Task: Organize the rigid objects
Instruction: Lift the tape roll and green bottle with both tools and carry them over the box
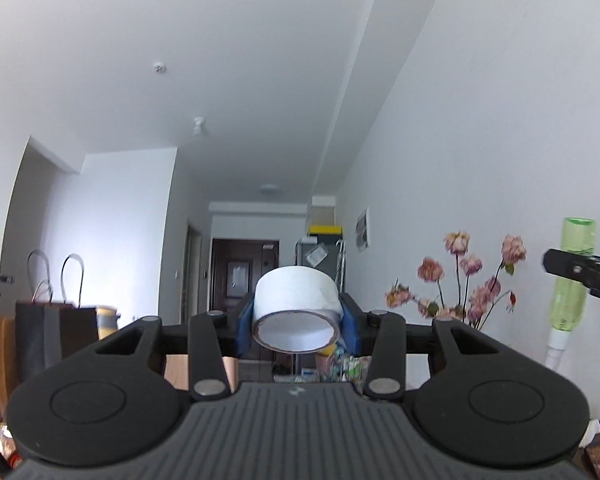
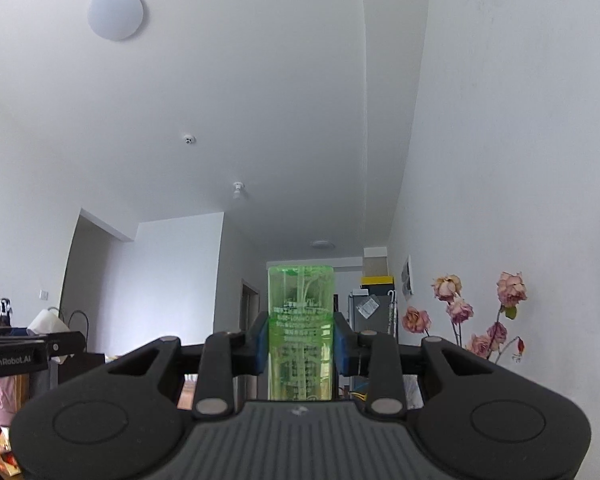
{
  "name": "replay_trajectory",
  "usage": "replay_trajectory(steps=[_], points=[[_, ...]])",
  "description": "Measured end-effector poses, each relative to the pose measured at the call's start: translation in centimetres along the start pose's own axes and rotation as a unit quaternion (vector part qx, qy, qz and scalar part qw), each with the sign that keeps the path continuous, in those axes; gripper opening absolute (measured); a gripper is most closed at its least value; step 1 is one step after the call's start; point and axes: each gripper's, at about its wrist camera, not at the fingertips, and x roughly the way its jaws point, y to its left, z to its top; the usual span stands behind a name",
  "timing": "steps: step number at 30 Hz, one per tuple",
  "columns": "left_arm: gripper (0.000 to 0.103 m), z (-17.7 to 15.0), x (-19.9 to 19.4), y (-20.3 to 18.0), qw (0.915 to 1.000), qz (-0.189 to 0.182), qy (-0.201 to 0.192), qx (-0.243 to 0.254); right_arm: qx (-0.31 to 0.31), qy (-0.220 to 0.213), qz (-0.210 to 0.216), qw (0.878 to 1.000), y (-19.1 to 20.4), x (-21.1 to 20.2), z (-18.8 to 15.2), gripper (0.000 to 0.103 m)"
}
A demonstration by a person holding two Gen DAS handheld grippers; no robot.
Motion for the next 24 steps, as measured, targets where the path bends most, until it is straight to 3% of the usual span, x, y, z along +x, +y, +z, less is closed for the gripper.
replay_trajectory(steps=[7, 11, 16, 23, 24], points=[[0.043, 3.0, 3.7, 0.4, 0.9991, 0.001, -0.042, 0.007, -0.004, -0.028, 0.011, 1.000, -0.8, 5.2, 2.5, 0.030], [0.043, 4.9, 6.9, 0.8, 0.9990, -0.012, -0.043, 0.005, -0.011, -0.028, 0.021, 0.999, -1.6, 9.1, 3.7, 0.030], [0.043, 6.8, 11.4, 1.2, 0.9989, -0.024, -0.040, 0.008, -0.017, -0.004, 0.038, 0.999, -2.7, 14.4, 4.6, 0.030], [0.043, 9.1, 18.6, 1.2, 0.9983, -0.057, -0.010, 0.008, -0.018, 0.060, 0.061, 0.996, -4.5, 22.3, 5.9, 0.030], [0.043, 9.3, 19.6, 1.1, 0.9981, -0.060, -0.007, 0.013, -0.013, 0.081, 0.069, 0.994, -5.4, 24.8, 6.3, 0.030]])
